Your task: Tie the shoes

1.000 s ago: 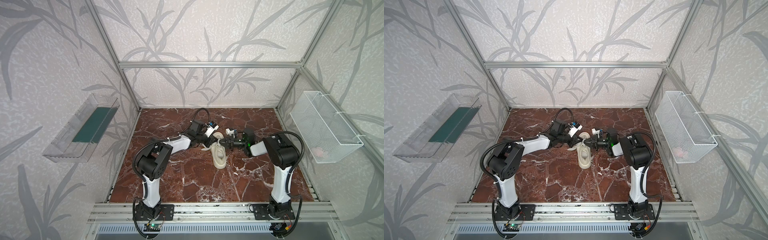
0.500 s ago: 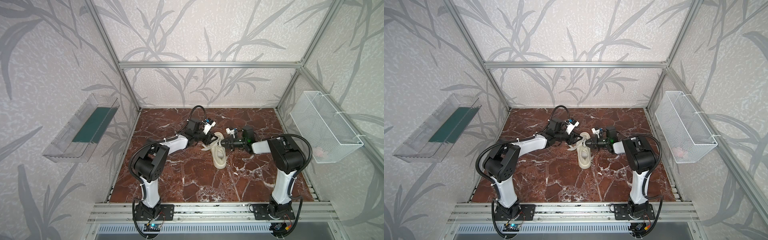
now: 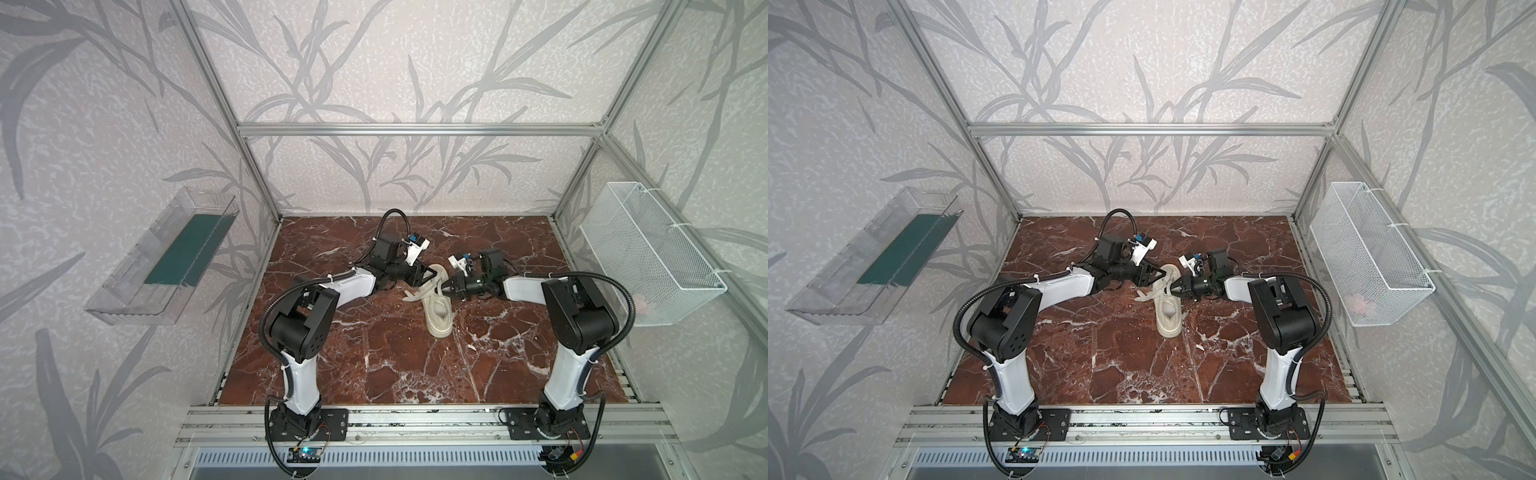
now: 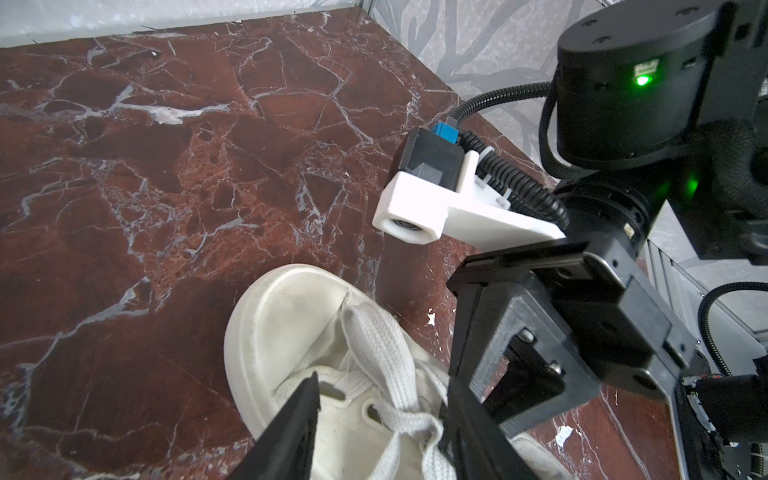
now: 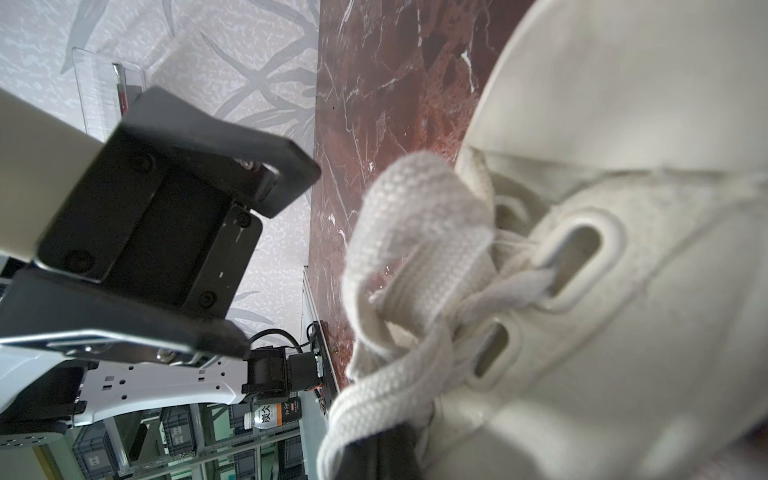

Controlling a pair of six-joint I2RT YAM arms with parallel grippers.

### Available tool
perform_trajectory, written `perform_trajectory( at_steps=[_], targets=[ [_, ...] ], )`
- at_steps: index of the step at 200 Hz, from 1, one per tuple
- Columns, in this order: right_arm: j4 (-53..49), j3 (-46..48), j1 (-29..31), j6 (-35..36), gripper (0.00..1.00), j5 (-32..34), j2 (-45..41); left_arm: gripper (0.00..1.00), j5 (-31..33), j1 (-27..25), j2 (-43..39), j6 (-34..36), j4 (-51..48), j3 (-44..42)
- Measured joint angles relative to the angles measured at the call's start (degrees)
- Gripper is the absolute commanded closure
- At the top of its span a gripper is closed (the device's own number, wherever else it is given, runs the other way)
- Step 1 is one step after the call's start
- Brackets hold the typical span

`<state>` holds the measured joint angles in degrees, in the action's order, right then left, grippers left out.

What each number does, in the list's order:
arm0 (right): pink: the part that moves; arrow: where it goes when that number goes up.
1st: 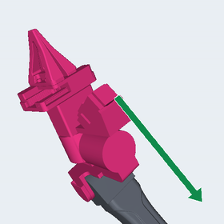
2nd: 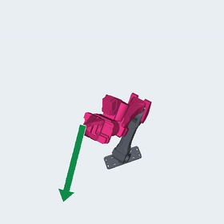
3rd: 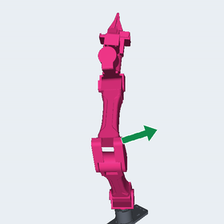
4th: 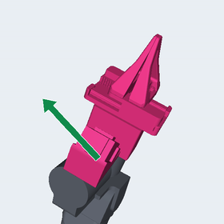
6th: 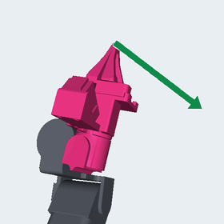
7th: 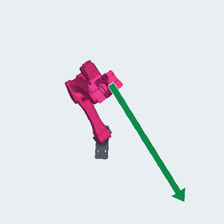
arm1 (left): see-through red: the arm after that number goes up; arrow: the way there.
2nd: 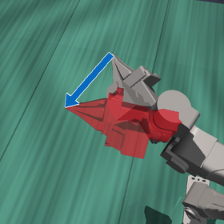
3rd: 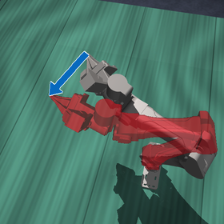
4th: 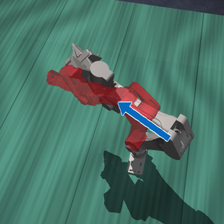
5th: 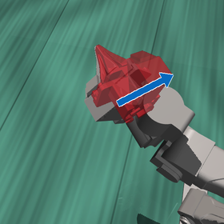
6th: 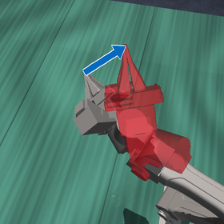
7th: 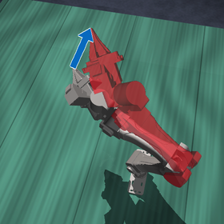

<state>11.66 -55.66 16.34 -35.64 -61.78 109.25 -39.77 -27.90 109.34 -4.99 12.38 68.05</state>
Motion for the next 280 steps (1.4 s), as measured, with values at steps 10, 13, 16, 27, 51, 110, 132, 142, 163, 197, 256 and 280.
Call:
perform_trajectory(
  at_steps=[10,13,16,27,51,110,132,142,163,197,256,280],
  targets=[
    [-0.2,0.0,0.0,0.5,1.00,0.0,0.0,0.46,0.0,0.0,0.5,-0.1,0.0,0.3],
    [-0.3,0.0,0.1,0.7,1.00,0.1,0.0,0.45,0.0,0.0,0.6,-0.2,0.1,0.4],
    [-0.3,0.0,0.1,0.8,1.00,0.1,0.0,0.45,-0.1,0.0,0.7,-0.2,0.1,0.4],
    [-0.5,-0.1,0.1,1.2,1.00,0.1,0.0,0.44,-0.2,0.0,0.8,-0.2,0.0,0.4],
    [-0.9,-0.3,0.3,1.9,1.00,0.3,0.0,0.43,-0.5,-0.4,1.4,-0.2,0.0,1.0],
    [-2.1,-0.5,0.3,3.3,1.00,0.3,0.0,0.42,-0.5,-1.4,4.8,-1.0,0.1,4.5],
    [-2.7,-0.7,0.3,3.8,1.00,0.3,0.0,0.42,-0.5,-1.6,6.4,-1.4,0.1,5.8],
    [-3.0,-0.8,0.3,4.0,1.00,0.3,0.0,0.42,-0.5,-1.7,6.9,-1.7,0.2,6.2],
    [-3.3,-0.9,0.3,4.3,1.00,0.3,0.0,0.42,-0.6,-1.7,7.8,-2.4,0.3,6.9],
    [-4.6,-1.4,0.3,5.3,1.00,0.4,0.0,0.45,-1.0,-1.8,9.7,-2.7,0.4,8.3],
    [-7.1,-2.4,0.4,7.0,1.00,0.5,0.0,0.77,-2.5,-2.1,11.1,-3.6,-0.2,9.9],
    [-7.5,-2.5,0.5,7.3,1.00,0.8,-0.1,0.95,-2.6,-2.1,11.1,-3.6,-0.2,9.9]
  ],
)
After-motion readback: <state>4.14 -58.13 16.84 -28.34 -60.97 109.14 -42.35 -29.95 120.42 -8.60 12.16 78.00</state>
